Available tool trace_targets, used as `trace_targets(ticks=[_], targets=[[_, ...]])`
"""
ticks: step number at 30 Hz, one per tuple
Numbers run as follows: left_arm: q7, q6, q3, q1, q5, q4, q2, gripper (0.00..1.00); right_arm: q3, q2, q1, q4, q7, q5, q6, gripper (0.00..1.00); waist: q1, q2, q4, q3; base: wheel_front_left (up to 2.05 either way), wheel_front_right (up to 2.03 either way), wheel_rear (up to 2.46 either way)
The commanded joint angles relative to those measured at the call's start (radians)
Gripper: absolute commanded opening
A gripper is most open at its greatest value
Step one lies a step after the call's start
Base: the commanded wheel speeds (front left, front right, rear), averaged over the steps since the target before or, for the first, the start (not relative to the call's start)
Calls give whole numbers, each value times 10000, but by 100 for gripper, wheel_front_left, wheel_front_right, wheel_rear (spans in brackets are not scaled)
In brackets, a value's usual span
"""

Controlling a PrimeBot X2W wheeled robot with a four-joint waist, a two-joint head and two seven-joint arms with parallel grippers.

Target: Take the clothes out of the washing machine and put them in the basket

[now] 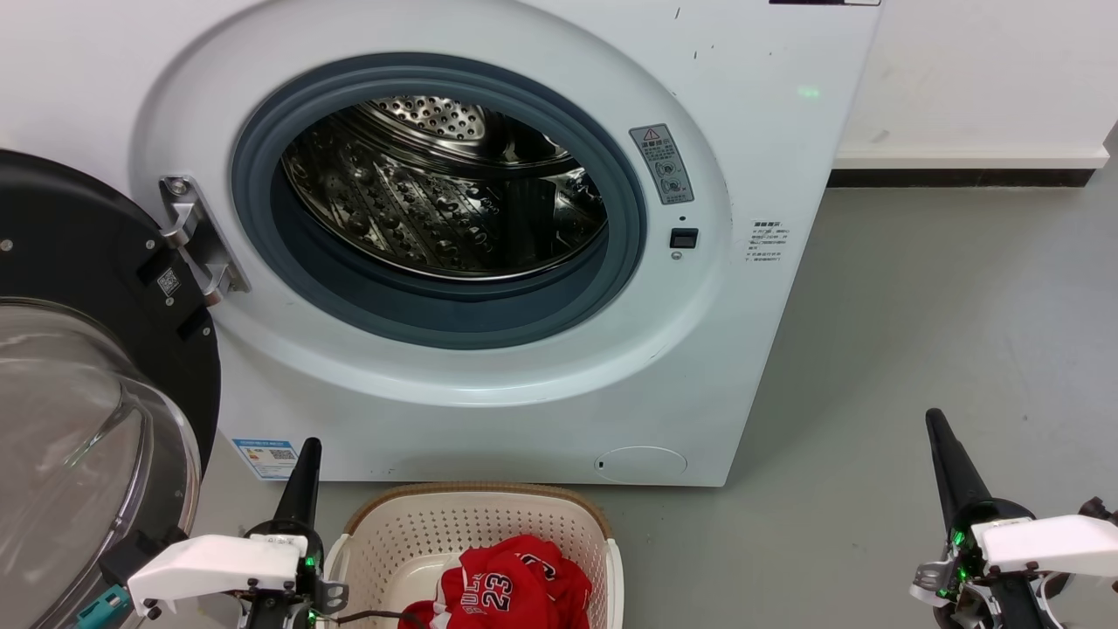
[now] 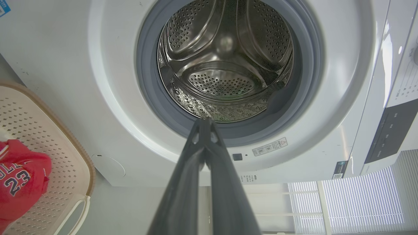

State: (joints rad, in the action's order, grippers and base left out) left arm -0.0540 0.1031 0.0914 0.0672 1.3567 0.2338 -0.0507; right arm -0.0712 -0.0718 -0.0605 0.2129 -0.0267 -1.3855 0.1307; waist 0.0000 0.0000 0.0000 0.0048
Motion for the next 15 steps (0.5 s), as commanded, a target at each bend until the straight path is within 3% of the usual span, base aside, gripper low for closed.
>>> trace_targets(ticks=[1, 15], targets=[[-78, 68, 44, 206, 297, -1, 4, 0, -22, -40, -213, 26, -79, -298, 1, 0, 0, 0, 0, -1, 0, 0, 0], [-337, 188, 143, 325, 1368, 60, 8, 0, -81, -15, -358, 163, -358, -1342, 1, 0, 0, 0, 0, -8, 0, 0, 0]])
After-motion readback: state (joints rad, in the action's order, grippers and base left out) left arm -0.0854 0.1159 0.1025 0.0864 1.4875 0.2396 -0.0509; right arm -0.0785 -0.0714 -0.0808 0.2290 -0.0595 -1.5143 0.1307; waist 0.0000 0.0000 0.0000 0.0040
